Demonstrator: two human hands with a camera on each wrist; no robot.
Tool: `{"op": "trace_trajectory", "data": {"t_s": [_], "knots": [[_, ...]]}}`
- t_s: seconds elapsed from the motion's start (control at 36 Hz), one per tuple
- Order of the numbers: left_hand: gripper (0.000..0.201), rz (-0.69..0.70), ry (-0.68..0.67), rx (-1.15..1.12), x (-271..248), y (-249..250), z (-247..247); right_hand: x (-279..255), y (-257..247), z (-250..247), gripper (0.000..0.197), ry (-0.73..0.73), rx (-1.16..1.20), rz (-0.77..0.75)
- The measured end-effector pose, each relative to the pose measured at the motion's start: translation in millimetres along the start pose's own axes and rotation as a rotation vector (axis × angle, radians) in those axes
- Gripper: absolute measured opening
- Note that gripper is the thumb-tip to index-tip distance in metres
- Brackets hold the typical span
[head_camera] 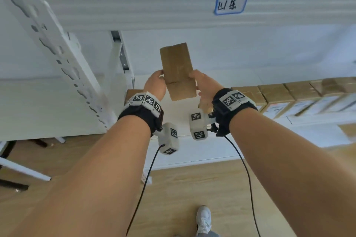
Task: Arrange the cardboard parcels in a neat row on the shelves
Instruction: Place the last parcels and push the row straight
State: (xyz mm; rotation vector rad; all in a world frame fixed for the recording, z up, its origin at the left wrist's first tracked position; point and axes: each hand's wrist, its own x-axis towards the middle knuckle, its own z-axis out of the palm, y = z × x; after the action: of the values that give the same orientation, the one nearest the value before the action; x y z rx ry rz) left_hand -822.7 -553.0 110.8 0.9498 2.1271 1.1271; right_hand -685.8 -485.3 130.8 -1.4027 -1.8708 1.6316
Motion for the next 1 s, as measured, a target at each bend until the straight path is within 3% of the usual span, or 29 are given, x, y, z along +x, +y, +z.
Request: {"op": "trace_trajectory", "data": {"t_s": [0.08,0.17,0.22,0.28,0.36,0.47,0.56,0.61,0.69,0.78,0.86,0.94,1.0], "knots": [[0.050,-0.006,-0.013,-0.133,-7,7,2,-2,9,-9,0.051,-0.021,0.075,0.062],[0.047,0.017,-0.005,-0.171,-16,15,0,-6,12,-11,0.030,0.000,0.206,0.055],[0.047,-0.007,-0.011,-0.176,-19,18,-1,-5,14,-13,0.028,0.037,0.248,0.031],[0.066,-0.098,-0.087,-0.191,-19,18,-1,-5,15,-15,0.022,0.071,0.380,0.063],[0.121,-0.228,-0.160,-0.217,-4,2,3,-3,20,-19,0.015,0.072,0.529,0.102],[0.121,-0.295,-0.129,-0.381,-9,-2,7,-5,26,-22,0.016,0.076,0.363,0.101],[0.132,-0.275,-0.065,-0.379,-6,-9,11,1,26,-20,0.033,0.093,0.193,0.070],[0.119,-0.262,-0.077,-0.388,-8,-9,11,3,25,-21,0.030,0.074,0.244,0.098],[0.080,-0.248,-0.099,-0.358,-22,-1,5,11,28,-19,0.044,0.021,0.191,0.111],[0.062,-0.237,-0.045,-0.328,-19,-5,2,9,29,-14,0.038,-0.055,0.165,0.099],[0.046,-0.246,-0.012,-0.283,-15,-8,1,8,30,-10,0.061,-0.132,0.068,0.091],[0.058,-0.271,0.008,-0.230,-14,-8,-2,9,29,-8,0.097,-0.155,0.019,0.088],[0.077,-0.251,0.017,-0.099,-13,-7,-4,12,28,-8,0.100,-0.140,-0.061,0.054]]}}
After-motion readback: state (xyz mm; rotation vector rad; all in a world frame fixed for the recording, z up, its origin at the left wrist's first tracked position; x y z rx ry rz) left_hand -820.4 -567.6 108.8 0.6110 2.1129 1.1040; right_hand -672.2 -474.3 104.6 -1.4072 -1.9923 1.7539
